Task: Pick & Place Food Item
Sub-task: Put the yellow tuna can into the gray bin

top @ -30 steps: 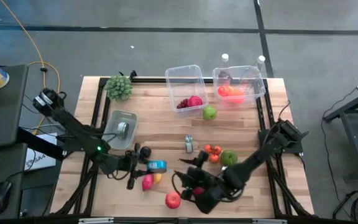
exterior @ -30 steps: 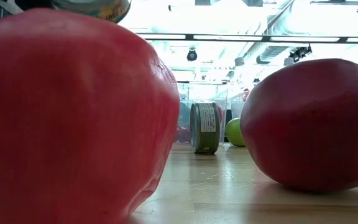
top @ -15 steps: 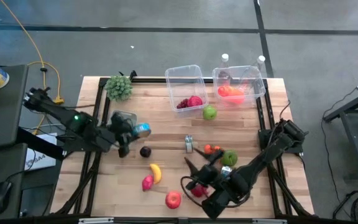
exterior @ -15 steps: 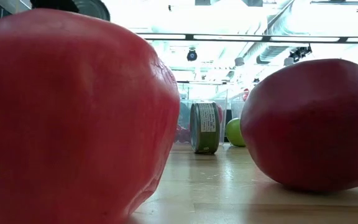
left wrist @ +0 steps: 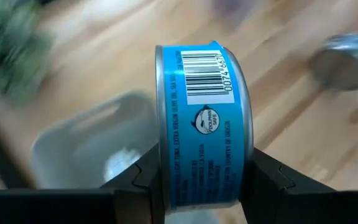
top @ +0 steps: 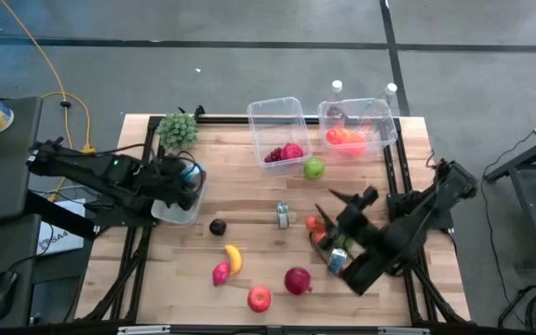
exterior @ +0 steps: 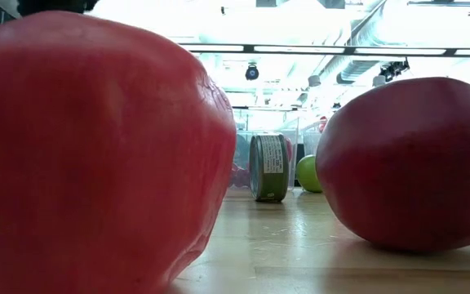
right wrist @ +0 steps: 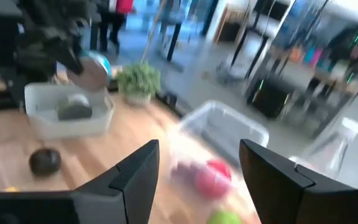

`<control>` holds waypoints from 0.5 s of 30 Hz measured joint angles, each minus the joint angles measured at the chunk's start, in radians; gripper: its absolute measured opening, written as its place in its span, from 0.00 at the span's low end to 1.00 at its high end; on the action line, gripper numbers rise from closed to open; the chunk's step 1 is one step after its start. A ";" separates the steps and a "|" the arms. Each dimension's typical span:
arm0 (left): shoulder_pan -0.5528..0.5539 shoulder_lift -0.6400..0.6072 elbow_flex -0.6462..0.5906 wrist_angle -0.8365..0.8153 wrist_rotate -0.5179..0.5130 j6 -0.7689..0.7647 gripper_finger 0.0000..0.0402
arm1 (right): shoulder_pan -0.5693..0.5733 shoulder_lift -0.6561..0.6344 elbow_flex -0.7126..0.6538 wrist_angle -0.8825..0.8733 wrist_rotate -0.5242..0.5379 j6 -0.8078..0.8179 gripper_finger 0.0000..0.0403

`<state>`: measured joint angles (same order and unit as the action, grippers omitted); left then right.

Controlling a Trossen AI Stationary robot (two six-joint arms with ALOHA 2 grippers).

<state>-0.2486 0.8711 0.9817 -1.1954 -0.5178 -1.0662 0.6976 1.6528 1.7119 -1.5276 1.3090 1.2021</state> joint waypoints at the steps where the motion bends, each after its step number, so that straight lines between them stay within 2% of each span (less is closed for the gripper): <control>1: 0.017 -0.001 0.000 -0.037 0.020 -0.039 0.34 | -0.005 -0.019 0.000 -0.003 -0.040 -0.004 0.52; 4: 0.053 0.000 0.000 -0.120 0.046 -0.131 0.34 | -0.008 -0.049 -0.013 -0.006 -0.107 -0.044 0.52; 8: 0.065 0.005 0.000 -0.121 0.063 -0.180 0.34 | 0.007 -0.063 -0.068 -0.008 -0.171 -0.068 0.52; 11: 0.049 0.015 -0.001 -0.122 0.099 -0.186 0.34 | 0.005 -0.067 -0.116 -0.011 -0.184 -0.044 0.52; 15: -0.022 0.033 -0.002 -0.134 0.103 -0.269 0.34 | -0.008 -0.065 -0.186 -0.010 -0.265 -0.018 0.52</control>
<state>-0.2706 0.9041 0.9794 -1.3293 -0.4146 -1.3354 0.6897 1.5883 1.5260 -1.5374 1.0441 1.1840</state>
